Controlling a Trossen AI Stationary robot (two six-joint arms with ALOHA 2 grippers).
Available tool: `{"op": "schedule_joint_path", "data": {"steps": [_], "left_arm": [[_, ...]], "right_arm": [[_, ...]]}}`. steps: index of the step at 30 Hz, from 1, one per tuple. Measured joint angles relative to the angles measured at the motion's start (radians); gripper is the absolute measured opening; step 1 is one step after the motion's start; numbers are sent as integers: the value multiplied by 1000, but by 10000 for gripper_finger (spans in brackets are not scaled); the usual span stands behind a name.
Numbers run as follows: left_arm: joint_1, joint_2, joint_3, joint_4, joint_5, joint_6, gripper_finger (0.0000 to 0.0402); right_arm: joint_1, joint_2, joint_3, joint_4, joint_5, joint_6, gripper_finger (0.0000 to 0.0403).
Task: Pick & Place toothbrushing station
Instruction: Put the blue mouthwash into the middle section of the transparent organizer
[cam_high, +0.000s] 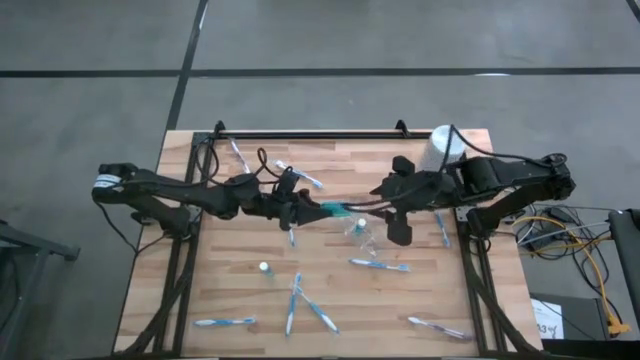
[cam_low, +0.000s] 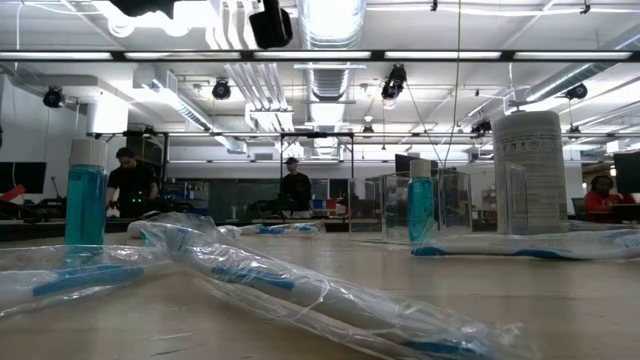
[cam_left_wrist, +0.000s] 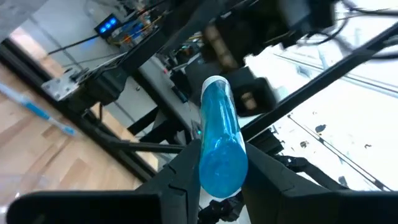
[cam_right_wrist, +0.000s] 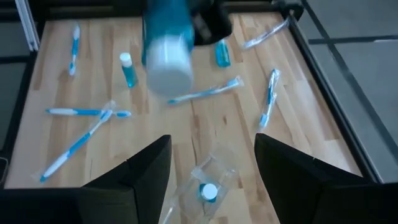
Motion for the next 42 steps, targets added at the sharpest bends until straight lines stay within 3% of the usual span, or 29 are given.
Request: {"op": "schedule_joint_path", "data": {"steps": [11,21,26,31,42], "left_arm": [[8,0,-16,15,37,87,93],[24,1,-102,190,63,98,92],[26,1,-169,384,69,123,92],[26,1,-209,447,67,128,92],[27,64,-213,528,39,202,92]], "right_arm": [[34,34,-181,90,8,45,224],[58,-132,-306,394,46,-16,224],[58,-234,-477,667,59,-59,224],[58,-278,-668,1041,64,-98,224],[55,-141,-857,1677,63,-56,224]]}}
